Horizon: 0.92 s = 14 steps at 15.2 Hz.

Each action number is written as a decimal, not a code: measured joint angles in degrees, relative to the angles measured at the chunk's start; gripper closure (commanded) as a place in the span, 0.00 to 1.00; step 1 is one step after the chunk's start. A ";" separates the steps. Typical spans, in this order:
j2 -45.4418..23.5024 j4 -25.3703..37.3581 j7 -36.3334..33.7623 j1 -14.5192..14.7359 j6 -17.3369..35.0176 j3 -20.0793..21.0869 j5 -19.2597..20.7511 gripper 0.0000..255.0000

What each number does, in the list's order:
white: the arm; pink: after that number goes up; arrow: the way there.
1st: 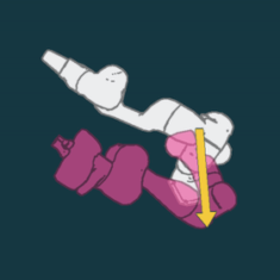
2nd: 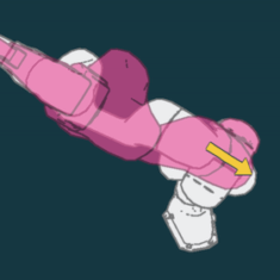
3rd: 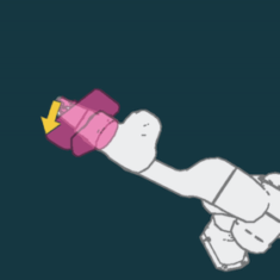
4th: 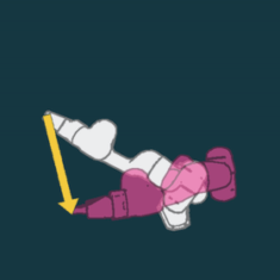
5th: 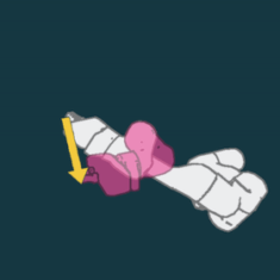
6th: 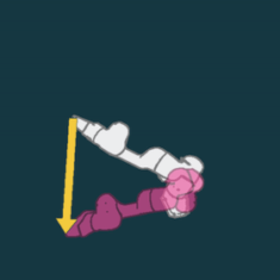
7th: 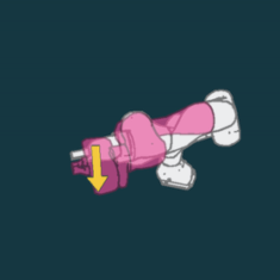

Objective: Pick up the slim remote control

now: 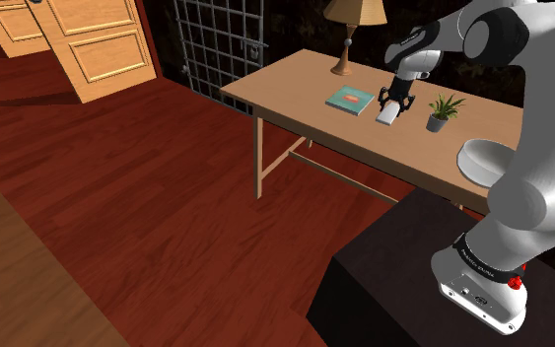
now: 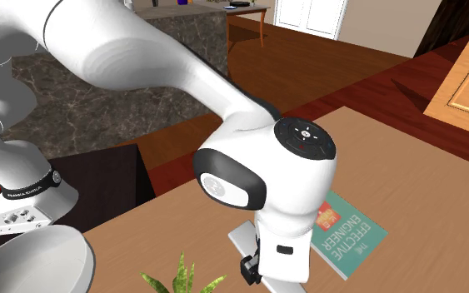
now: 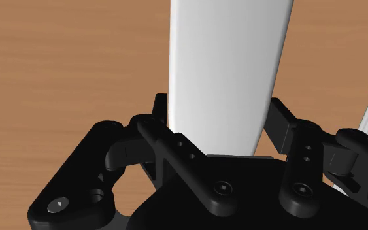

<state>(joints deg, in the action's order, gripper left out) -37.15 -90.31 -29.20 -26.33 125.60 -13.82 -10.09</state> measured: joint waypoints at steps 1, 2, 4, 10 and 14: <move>0.00 0.00 0.00 0.00 0.00 0.00 0.00 1.00; 0.00 0.00 0.00 0.00 0.00 0.00 0.00 1.00; 0.00 0.00 0.01 0.00 0.01 0.00 0.00 1.00; 1.23 0.29 -0.22 0.18 -1.52 -0.22 0.33 1.00; 2.53 1.40 -0.43 0.23 -3.88 -0.50 0.72 1.00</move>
<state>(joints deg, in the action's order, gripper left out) -34.62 -88.91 -29.62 -26.10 121.72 -14.32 -9.37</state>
